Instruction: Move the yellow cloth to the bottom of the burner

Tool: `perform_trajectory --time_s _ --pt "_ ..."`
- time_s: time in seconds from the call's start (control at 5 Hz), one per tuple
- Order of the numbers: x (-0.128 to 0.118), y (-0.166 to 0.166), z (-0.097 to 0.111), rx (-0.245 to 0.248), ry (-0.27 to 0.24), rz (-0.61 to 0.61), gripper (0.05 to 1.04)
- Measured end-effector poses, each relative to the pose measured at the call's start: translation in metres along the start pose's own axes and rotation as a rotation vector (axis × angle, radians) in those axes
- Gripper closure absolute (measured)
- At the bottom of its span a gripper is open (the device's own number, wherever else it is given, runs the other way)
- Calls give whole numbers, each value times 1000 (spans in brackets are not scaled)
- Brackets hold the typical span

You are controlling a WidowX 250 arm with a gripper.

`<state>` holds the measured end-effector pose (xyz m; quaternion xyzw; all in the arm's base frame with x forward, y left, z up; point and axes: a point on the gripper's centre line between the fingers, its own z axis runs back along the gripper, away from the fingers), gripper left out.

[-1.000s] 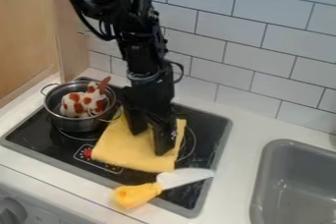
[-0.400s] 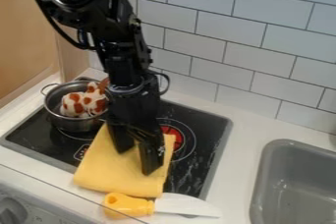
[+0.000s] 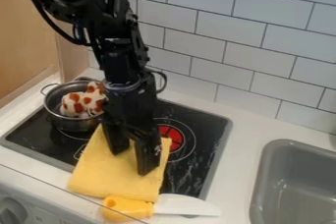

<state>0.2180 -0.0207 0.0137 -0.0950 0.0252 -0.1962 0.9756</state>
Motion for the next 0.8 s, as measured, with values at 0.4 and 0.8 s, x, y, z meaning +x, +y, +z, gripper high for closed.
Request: perform_trajectory --time_s 0.4,0.8 --pt "17 5 29 32 -55 -8 84" --pt "19 10 60 122 -126 8 84"
